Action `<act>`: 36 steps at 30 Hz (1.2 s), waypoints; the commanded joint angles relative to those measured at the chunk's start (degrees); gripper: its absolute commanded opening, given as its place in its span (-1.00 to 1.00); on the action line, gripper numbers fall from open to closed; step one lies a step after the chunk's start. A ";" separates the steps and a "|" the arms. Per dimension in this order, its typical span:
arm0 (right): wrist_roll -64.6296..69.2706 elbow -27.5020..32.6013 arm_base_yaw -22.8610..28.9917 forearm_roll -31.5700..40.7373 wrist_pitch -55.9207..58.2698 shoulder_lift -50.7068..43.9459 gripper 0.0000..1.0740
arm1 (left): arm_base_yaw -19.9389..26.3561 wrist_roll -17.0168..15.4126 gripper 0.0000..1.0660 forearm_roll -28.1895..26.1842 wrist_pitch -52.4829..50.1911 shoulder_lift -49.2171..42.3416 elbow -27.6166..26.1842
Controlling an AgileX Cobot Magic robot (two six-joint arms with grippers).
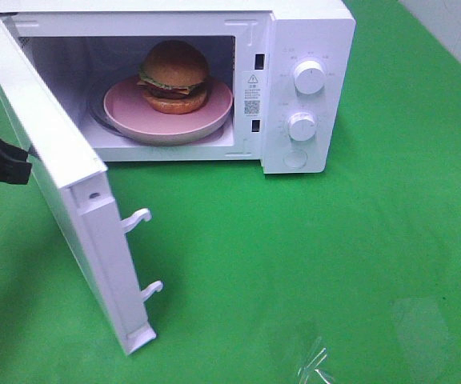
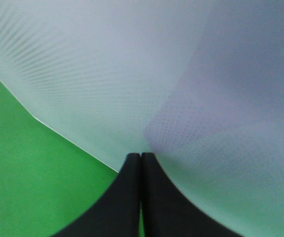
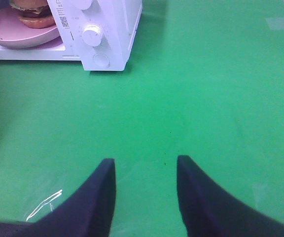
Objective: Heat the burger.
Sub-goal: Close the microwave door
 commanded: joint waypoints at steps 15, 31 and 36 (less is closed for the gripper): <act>-0.57 0.11 -0.29 0.06 -0.74 -1.49 -0.24 | -9.45 -0.17 -1.00 -0.23 -4.53 9.68 -10.89; -0.57 0.11 -0.29 0.06 -0.74 -1.49 -0.24 | -16.90 -0.23 -1.00 2.01 -7.56 20.63 -24.69; -0.57 0.11 -0.29 0.06 -0.74 -1.49 -0.24 | -18.39 -0.29 -1.00 2.01 -7.56 23.84 -29.22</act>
